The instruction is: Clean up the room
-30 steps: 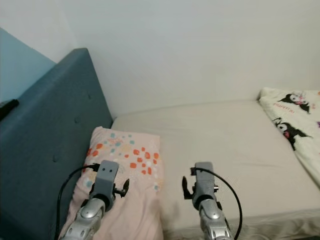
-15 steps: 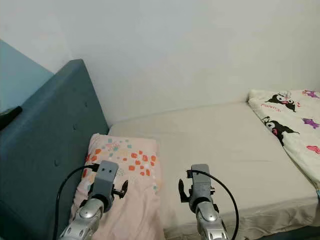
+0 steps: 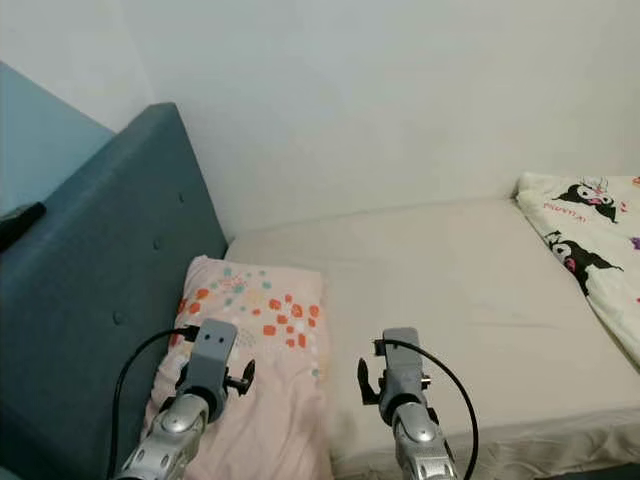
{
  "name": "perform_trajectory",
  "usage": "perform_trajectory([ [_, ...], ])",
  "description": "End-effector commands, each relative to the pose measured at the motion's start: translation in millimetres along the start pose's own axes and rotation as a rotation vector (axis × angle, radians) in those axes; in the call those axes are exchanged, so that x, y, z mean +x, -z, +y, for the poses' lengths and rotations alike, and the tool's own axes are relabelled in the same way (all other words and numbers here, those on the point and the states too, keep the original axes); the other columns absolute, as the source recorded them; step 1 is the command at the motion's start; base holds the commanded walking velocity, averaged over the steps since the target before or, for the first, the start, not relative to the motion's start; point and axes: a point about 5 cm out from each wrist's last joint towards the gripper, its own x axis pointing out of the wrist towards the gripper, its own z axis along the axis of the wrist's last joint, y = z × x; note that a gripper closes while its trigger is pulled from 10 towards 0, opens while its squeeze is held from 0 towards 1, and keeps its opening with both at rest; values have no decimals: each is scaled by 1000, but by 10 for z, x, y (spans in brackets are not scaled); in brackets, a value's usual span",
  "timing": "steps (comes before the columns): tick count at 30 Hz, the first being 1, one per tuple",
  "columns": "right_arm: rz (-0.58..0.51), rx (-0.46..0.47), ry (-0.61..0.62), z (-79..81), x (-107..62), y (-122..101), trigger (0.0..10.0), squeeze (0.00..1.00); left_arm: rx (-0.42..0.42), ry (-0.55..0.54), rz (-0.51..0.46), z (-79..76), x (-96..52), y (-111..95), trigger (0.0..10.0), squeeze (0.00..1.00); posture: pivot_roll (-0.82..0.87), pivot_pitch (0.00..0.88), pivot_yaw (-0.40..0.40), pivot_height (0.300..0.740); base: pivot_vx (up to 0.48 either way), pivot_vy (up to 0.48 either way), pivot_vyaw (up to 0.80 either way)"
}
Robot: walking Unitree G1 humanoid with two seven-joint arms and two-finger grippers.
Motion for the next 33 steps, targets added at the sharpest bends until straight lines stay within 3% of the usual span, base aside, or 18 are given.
perform_trajectory([
  [1, 10, 6, -13, 48, -3, 26, 10000, 0, 4, -21, 10, 72, -9, 21, 10000, 0, -21, 0, 23, 740, 0, 0, 0],
  [33, -9, -36, -43, 81, -11, 19, 10000, 0, -25, 2, -14, -32, -29, 17, 10000, 0, -23, 0, 15, 740, 0, 0, 39],
])
